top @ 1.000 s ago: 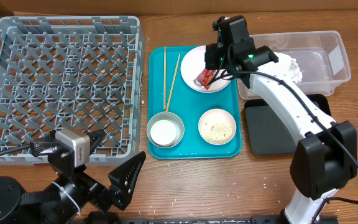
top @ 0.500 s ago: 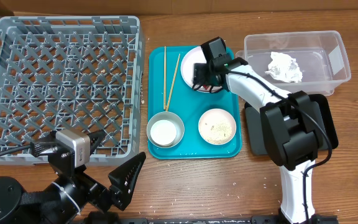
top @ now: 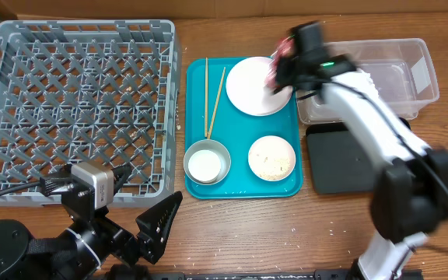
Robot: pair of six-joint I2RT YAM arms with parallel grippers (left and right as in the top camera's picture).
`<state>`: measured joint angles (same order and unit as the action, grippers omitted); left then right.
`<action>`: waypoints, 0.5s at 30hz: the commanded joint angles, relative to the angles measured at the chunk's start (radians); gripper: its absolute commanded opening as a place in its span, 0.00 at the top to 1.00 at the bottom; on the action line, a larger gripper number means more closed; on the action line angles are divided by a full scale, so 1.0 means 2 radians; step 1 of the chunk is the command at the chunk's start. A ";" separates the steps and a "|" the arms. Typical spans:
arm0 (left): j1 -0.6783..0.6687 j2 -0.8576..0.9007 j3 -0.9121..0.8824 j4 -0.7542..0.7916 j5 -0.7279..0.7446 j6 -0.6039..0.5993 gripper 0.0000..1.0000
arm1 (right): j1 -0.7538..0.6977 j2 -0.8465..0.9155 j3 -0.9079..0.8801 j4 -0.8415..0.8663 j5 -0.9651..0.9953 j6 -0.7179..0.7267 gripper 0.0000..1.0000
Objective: Sort waste into correct bins and load items into the dishwasher
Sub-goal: 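Carry the wrapper and tissue with the right gripper into the clear bin, then grasp the rim of the small rice plate with the right gripper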
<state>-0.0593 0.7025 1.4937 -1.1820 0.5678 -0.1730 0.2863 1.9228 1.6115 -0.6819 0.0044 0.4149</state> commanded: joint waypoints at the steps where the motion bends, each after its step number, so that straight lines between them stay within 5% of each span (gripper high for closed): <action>1: -0.001 -0.002 0.000 0.001 -0.001 0.010 0.00 | -0.062 -0.041 0.012 -0.027 0.007 -0.002 0.96; 4: -0.001 -0.002 0.000 0.001 -0.001 0.010 0.00 | -0.090 -0.030 0.003 -0.042 0.021 -0.027 0.92; 5: -0.001 -0.002 0.000 0.001 -0.001 0.010 0.00 | -0.099 -0.024 -0.001 -0.042 0.025 -0.070 0.43; 6: -0.001 -0.002 0.000 0.001 -0.001 0.010 0.00 | -0.101 -0.024 -0.001 -0.047 0.025 -0.094 0.32; 15: -0.001 -0.002 0.000 -0.002 0.000 0.010 0.00 | -0.059 -0.128 0.020 -0.167 -0.117 -0.099 0.27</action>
<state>-0.0593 0.7025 1.4937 -1.1862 0.5674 -0.1730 0.1043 1.8088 1.6234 -0.9783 -0.0624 0.2375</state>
